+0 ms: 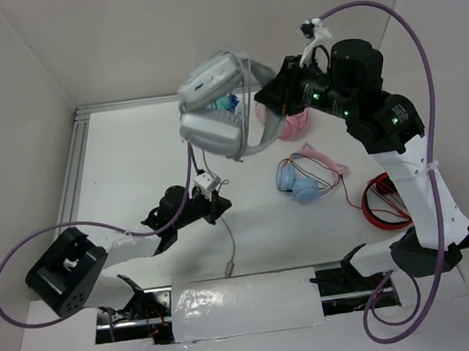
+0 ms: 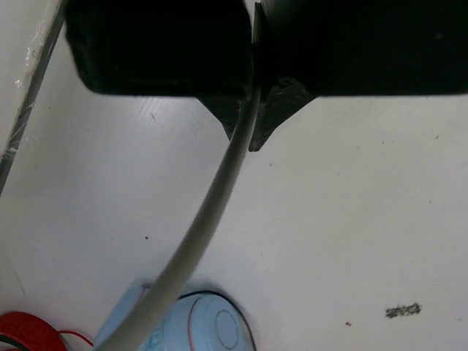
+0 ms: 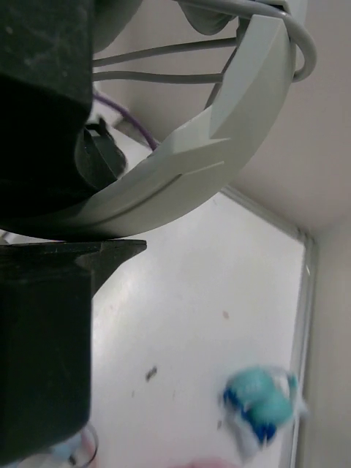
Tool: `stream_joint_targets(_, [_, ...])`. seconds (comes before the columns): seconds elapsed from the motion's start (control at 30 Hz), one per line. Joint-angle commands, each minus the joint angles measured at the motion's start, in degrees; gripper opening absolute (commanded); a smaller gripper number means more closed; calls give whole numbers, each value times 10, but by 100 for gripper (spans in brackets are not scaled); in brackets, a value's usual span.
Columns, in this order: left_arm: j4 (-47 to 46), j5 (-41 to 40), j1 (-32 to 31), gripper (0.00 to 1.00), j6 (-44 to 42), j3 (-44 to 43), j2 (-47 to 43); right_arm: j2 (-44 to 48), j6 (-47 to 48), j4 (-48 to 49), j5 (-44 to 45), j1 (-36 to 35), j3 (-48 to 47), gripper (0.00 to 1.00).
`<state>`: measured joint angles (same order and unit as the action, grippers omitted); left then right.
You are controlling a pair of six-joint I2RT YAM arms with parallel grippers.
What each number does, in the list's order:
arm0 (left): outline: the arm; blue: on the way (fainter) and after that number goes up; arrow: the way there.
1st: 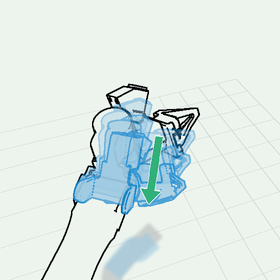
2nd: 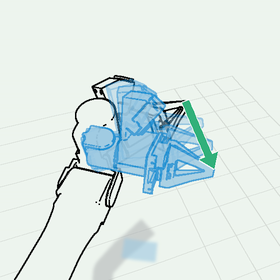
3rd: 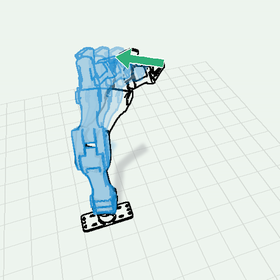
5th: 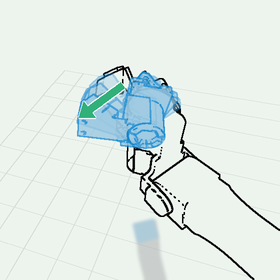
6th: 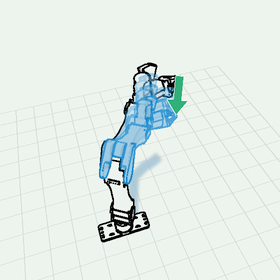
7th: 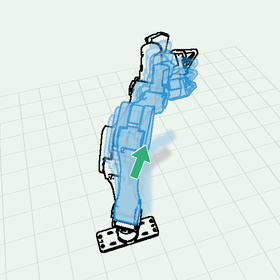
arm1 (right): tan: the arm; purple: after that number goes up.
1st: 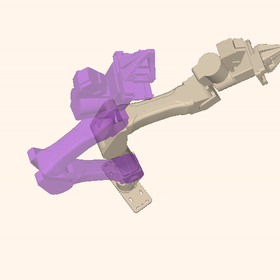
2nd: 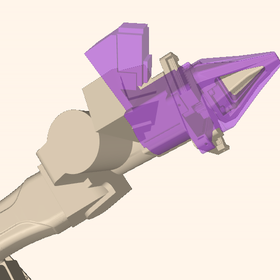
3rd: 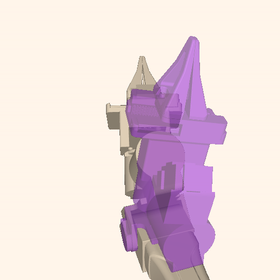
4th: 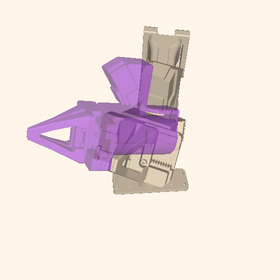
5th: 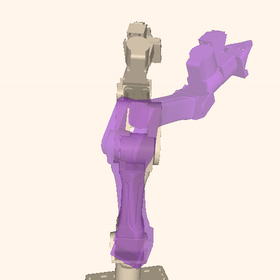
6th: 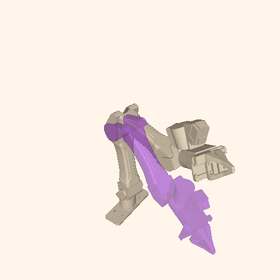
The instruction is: Wrap the headphones
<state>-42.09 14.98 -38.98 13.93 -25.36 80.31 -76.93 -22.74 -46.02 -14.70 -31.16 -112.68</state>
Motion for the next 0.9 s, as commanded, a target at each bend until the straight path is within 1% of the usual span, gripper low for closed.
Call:
stream_joint_targets(0.0, [77,-70,-4,0,53,8,-54,20,-69,33,161,46,5,0])
stream_joint_targets(0.03, [102,-73,-5,0,63,7,-66,20,-78,33,186,73,9,0])
stream_joint_targets(0.07, [122,-80,-7,0,77,6,-83,19,-87,35,208,83,12,0])
stream_joint_targets(0.1, [162,-104,-9,0,89,3,-90,15,-106,38,236,93,16,0])
stream_joint_targets(0.13, [176,-115,-12,0,97,3,-94,7,-122,34,308,108,15,0])
stream_joint_targets(0.2, [199,-137,-25,0,115,0,-100,-4,-159,27,391,110,19,0])
stream_joint_targets(0.23, [236,-147,-30,0,123,-6,-103,-18,-165,26,459,113,20,0])
stream_joint_targets(0.3, [286,-188,-50,0,158,-24,-107,-38,-172,9,512,115,15,0])
stream_joint_targets(0.33, [339,-235,-58,0,171,-31,-112,-62,-176,0,540,116,12,0])
stream_joint_targets(0.37, [371,-258,-78,0,198,-41,-124,-73,-180,-15,591,116,9,0])
stream_joint_targets(0.4, [402,-282,-87,0,212,-57,-132,-84,-180,-21,610,116,9,0])
stream_joint_targets(0.43, [469,-325,-108,0,242,-67,-152,-106,-182,-25,628,119,10,0])
stream_joint_targets(0.5, [523,-368,-128,0,258,-92,-171,-131,-180,-37,655,124,6,0])
stream_joint_targets(0.53, [579,-392,-145,0,276,-103,-192,-158,-181,-43,664,124,4,0])
stream_joint_targets(0.57, [603,-421,-152,0,284,-114,-204,-169,-181,-58,679,123,-3,0])
stream_joint_targets(0.67, [666,-449,-179,0,297,-168,-242,-212,-190,-84,713,115,-10,0])
stream_joint_targets(0.7, [669,-450,-187,0,291,-178,-248,-221,-191,-87,717,104,-10,0])
stream_joint_targets(0.73, [664,-451,-196,0,261,-187,-261,-234,-182,-86,723,98,-4,0])
stream_joint_targets(0.8, [643,-459,-202,0,230,-212,-269,-243,-166,-79,742,82,4,0])
stream_joint_targets(0.83, [625,-465,-203,0,179,-218,-271,-248,-141,-65,748,64,15,0])
stream_joint_targets(0.87, [610,-474,-203,0,156,-225,-271,-248,-84,-19,763,51,46,0])
